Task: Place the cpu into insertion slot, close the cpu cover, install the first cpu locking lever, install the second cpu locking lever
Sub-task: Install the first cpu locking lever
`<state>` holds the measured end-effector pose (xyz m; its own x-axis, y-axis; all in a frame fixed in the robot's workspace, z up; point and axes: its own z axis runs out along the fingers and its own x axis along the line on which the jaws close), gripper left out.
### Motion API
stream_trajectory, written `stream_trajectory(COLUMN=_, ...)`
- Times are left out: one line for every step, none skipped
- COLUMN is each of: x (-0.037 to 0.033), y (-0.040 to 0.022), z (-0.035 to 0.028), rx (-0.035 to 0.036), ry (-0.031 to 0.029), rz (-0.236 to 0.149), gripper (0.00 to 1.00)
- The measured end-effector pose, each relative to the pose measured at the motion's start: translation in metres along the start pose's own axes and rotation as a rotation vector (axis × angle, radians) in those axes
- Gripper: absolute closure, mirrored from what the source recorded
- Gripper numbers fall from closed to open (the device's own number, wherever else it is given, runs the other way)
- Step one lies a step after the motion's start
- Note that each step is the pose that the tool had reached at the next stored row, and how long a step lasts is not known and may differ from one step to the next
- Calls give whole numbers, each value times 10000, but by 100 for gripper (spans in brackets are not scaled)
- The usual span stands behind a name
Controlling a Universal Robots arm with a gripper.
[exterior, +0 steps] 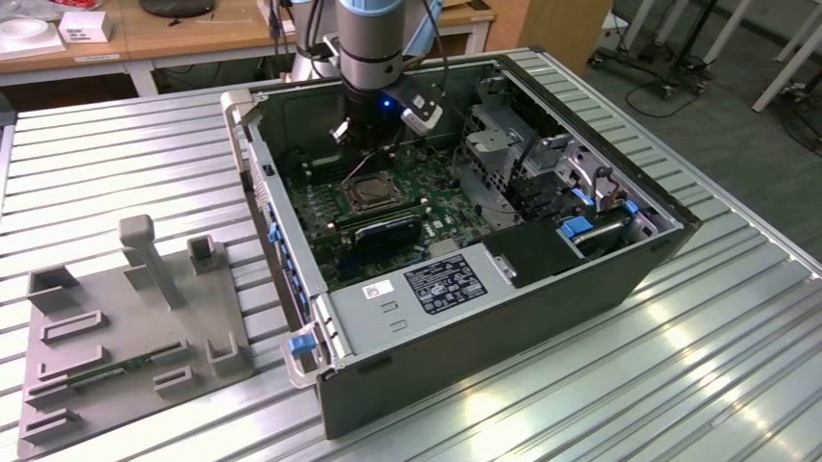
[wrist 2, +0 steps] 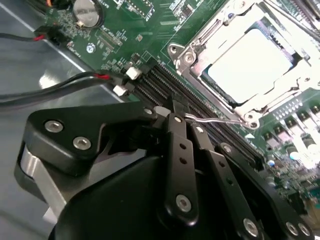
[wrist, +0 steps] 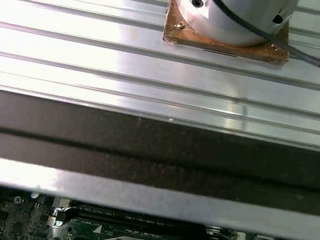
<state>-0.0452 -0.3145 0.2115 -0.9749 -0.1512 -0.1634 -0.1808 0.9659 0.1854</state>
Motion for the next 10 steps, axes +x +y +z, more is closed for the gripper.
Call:
stream_trajectory(x=-4, y=5, z=-24, rx=-7, ry=-1, rz=1, gripper=89)
stream_trajectory(x=-9, y=9, z=-51, rx=-17, ry=-2, rz=2, gripper=89)
stream_trajectory(x=-14, y=15, z=-80, rx=-29, ry=-6, rz=3, gripper=89)
stream_trajectory(x=-18, y=20, z=-106, rx=-38, ry=-7, rz=5, gripper=89)
stream_trajectory(x=-22, y=24, z=-128, rx=-47, ry=-8, rz=6, gripper=89)
stream_trajectory(x=-26, y=29, z=-153, rx=-59, ry=-10, rz=7, gripper=89)
stream_trajectory(x=-30, y=33, z=-174, rx=-72, ry=-13, rz=9, gripper=89)
stream_trajectory(x=-34, y=38, z=-197, rx=-93, ry=-17, rz=11, gripper=89)
stream_trajectory(x=-37, y=42, z=-219, rx=-114, ry=-21, rz=14, gripper=89)
stream_trajectory(x=-40, y=46, z=-239, rx=-135, ry=-24, rz=17, gripper=89)
